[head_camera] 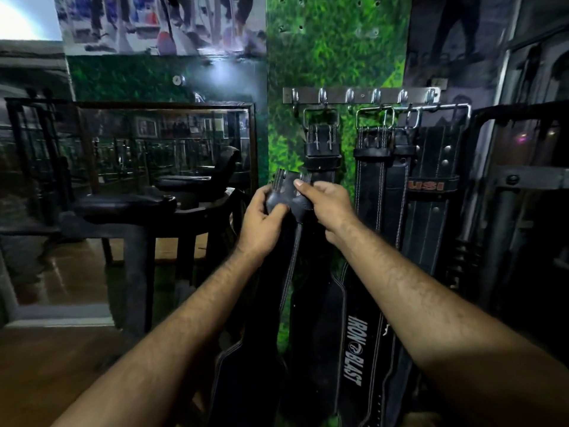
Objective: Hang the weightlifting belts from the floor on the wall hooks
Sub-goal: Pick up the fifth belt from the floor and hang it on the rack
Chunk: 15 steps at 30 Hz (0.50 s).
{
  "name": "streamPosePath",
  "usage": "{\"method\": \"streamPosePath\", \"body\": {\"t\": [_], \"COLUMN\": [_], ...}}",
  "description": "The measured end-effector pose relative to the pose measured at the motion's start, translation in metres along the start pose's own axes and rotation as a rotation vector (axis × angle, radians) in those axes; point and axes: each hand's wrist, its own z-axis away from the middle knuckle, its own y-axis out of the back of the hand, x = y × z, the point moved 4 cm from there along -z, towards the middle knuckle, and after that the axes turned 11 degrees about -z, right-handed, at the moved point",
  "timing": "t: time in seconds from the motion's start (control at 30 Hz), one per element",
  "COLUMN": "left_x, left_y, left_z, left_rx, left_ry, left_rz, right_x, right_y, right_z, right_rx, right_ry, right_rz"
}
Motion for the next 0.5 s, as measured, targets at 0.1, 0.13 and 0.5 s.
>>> {"method": "streamPosePath", "body": {"t": [0.1, 0.13, 0.5], "left_x": [0.002, 0.005, 0.037], "left_y": [0.004, 0.007, 0.004], "left_z": [-0.013, -0.017, -0.101], "left_rx": [0.05, 0.11, 0.08], "left_ry": [-0.011, -0.008, -0.035], "left_rz": [-0.151, -0.239, 0.129], "right_x": [-0.003, -0.004, -0.023], "right_y": [-0.007, -0.011, -0.021], "right_z": [-0.008, -0.011, -0.065], "right_rx": [-0.04, -0.046, -0.048], "right_ry": [0.094, 0.129, 0.317], "right_rz": [-0.02, -0.027, -0.023]}}
